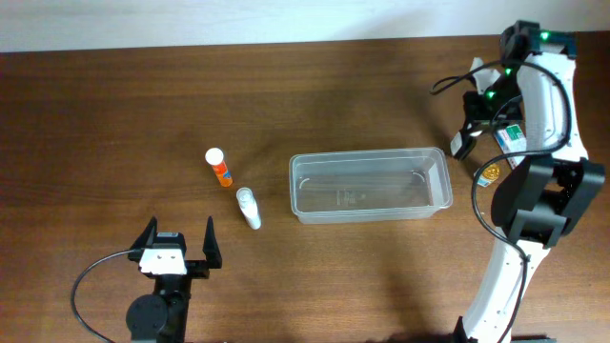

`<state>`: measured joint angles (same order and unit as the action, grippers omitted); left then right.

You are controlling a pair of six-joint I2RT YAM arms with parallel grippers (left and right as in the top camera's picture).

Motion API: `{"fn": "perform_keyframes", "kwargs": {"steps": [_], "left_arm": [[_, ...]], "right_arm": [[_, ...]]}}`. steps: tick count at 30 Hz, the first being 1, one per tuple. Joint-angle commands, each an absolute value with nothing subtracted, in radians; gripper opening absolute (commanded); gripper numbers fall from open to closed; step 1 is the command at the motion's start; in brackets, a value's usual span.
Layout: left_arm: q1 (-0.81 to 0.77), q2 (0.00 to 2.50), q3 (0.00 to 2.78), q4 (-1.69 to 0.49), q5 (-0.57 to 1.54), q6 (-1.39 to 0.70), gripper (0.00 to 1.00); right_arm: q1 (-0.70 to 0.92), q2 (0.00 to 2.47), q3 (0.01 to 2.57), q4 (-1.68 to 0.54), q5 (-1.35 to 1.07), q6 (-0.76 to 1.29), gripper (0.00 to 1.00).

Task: Pack container
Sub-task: 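Lower the right gripper and grasp the brown bottle by its cap, then carry the brown bottle into the container's right end and release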

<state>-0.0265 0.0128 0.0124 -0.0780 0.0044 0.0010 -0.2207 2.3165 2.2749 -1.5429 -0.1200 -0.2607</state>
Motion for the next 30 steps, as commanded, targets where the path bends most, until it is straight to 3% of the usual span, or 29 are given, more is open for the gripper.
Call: {"fn": "perform_keyframes", "kwargs": {"steps": [1, 4, 11, 19, 24, 30], "left_arm": [[-0.022, 0.006, 0.009, -0.081, 0.02, 0.016, 0.99], [-0.022, 0.006, 0.009, -0.081, 0.02, 0.016, 0.99], [-0.022, 0.006, 0.009, -0.081, 0.02, 0.016, 0.99], [-0.022, 0.006, 0.009, -0.081, 0.02, 0.016, 0.99], [-0.022, 0.006, 0.009, -0.081, 0.02, 0.016, 0.99], [-0.022, 0.006, 0.009, -0.081, 0.02, 0.016, 0.99]], "right_arm": [[-0.217, 2.305, 2.455, -1.654, -0.12, -0.249, 0.17], [-0.215, 2.271, 2.553, -1.699, -0.136, -0.156, 0.17], [-0.178, 2.072, 2.509, -1.699, -0.15, -0.095, 0.17], [-0.064, 1.732, 2.104, -1.699, -0.146, -0.096, 0.17], [-0.02, 1.719, 1.972, -1.665, -0.147, -0.064, 0.17], [0.0, 1.723, 1.779, -1.474, -0.15, 0.001, 0.17]]}}
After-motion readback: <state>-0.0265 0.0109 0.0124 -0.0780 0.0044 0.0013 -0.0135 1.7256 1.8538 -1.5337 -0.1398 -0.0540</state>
